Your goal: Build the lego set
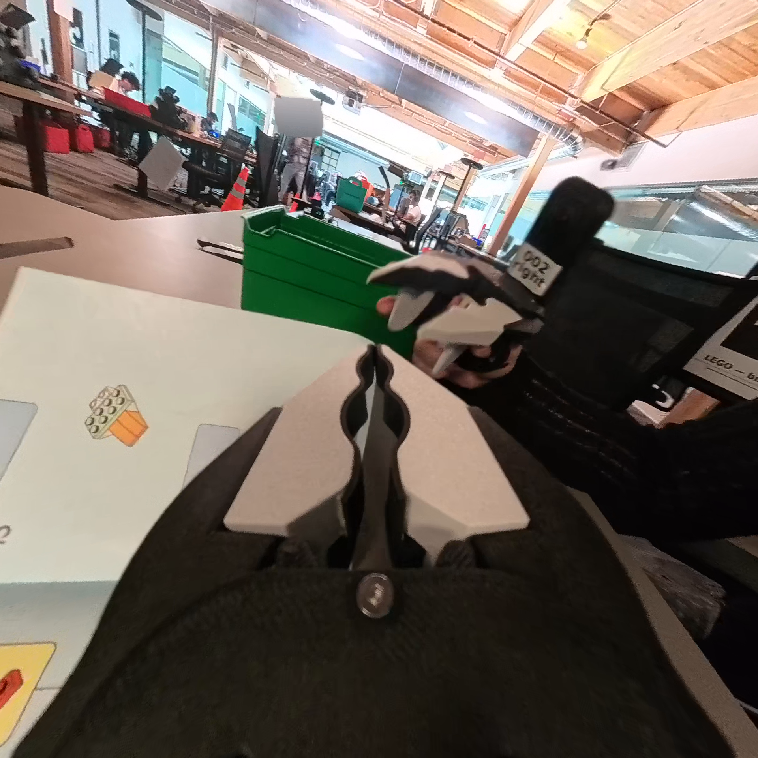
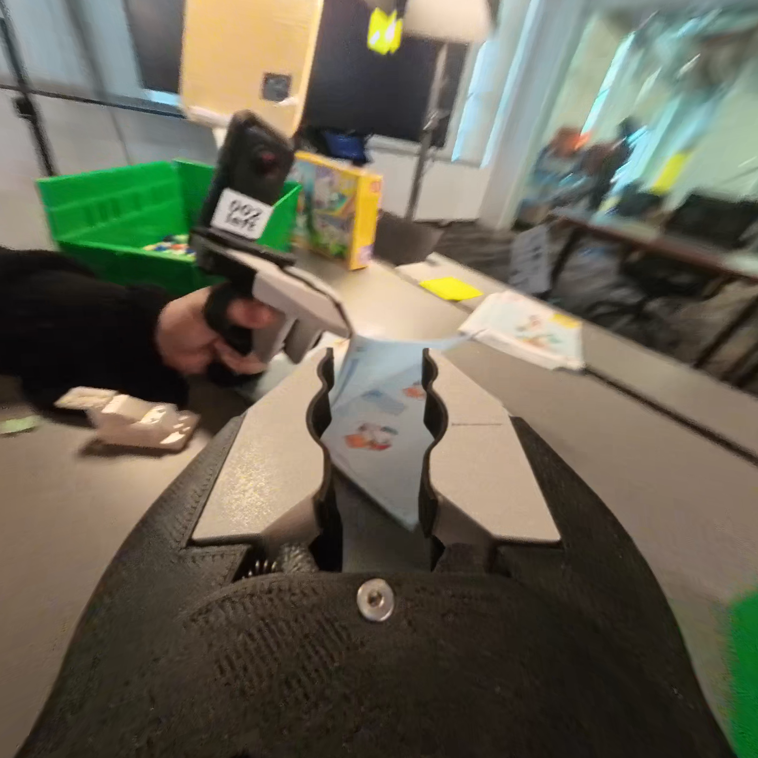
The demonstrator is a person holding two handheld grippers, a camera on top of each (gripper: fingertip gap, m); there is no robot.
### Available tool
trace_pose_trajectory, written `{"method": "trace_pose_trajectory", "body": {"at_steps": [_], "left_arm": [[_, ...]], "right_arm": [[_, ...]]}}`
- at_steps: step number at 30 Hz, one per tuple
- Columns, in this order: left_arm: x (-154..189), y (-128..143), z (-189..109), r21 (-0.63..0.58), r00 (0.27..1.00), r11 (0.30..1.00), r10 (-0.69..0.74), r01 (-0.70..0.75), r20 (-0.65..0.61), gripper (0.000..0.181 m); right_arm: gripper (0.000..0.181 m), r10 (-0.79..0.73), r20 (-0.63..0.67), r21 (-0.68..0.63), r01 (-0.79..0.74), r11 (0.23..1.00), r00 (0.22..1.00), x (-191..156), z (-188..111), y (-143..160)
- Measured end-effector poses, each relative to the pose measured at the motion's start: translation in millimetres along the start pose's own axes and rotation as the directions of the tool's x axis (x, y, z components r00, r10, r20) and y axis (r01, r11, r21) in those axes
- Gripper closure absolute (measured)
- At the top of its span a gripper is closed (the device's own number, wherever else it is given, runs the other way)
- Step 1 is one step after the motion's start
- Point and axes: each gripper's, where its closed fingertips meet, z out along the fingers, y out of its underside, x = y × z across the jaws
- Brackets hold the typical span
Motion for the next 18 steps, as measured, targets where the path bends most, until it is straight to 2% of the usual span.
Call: {"method": "trace_pose_trajectory", "body": {"at_steps": [3,10,15,18], "left_arm": [[10,-1,0,0.011,0.995,0.999,-0.038,0.039,-0.096,0.181],[24,0,-1,-0.010,0.959,0.992,-0.124,0.125,-0.255,0.181],[30,1,-3,-0.029,0.932,0.986,-0.162,0.161,-0.325,0.181],[31,1,-4,-0.040,0.917,0.982,-0.189,0.187,-0.352,0.181]], "right_arm": [[0.131,0.090,0.124,-0.084,-0.080,0.993,0.988,-19,14,19],[0.130,0.205,0.334,0.014,-0.223,0.975,0.920,-55,29,4],[0.132,0.243,0.395,0.051,-0.285,0.957,0.886,-60,27,-2],[0.139,0.249,0.400,0.061,-0.296,0.953,0.882,-56,24,-3]]}}
